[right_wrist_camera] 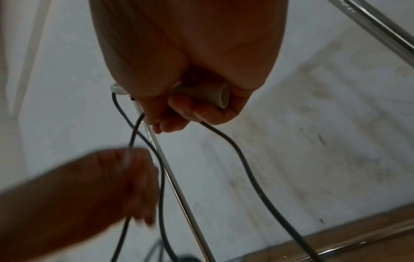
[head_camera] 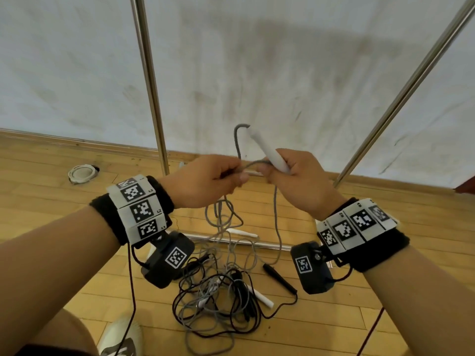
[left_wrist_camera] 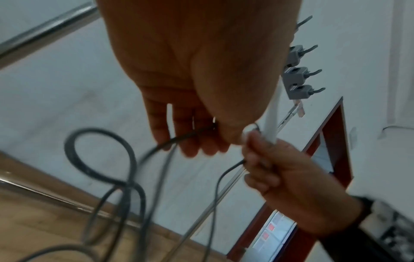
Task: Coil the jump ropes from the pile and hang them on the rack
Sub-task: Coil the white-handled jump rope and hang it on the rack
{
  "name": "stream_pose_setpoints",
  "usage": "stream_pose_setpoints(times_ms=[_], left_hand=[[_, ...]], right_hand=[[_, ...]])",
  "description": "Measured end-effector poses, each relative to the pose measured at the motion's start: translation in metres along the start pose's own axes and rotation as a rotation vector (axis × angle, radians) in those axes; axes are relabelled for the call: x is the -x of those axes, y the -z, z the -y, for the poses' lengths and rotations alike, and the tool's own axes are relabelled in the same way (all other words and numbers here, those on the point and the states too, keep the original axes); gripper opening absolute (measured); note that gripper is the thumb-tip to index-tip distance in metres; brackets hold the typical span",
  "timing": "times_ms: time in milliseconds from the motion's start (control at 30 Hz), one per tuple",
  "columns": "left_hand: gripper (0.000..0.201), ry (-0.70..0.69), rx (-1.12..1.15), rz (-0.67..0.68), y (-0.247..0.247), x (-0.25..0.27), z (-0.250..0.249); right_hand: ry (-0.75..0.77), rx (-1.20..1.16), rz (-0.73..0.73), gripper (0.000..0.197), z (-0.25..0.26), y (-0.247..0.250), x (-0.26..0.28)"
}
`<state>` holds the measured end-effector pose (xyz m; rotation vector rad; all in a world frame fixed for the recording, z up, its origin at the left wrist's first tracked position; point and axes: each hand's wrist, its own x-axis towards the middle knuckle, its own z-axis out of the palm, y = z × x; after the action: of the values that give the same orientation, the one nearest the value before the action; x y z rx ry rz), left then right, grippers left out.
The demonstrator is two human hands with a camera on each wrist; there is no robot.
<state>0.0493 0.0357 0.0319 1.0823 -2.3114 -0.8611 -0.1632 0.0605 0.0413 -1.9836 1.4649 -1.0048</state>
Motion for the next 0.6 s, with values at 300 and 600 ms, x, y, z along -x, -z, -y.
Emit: stream_pose_setpoints(times_ms=[300, 600], left_hand=[[0.020, 0.200, -0.158, 0.147, 0.003, 0.004, 0.047], [0.028, 0.088, -0.093, -0.004, 0.001, -0.004, 0.021]], right_hand=[[-0.194, -0.098, -0.114, 0.018, -0.013, 0.032, -0.016], [-0.217, -0.077, 0.039, 0.024, -0.019, 0.015, -0.009]])
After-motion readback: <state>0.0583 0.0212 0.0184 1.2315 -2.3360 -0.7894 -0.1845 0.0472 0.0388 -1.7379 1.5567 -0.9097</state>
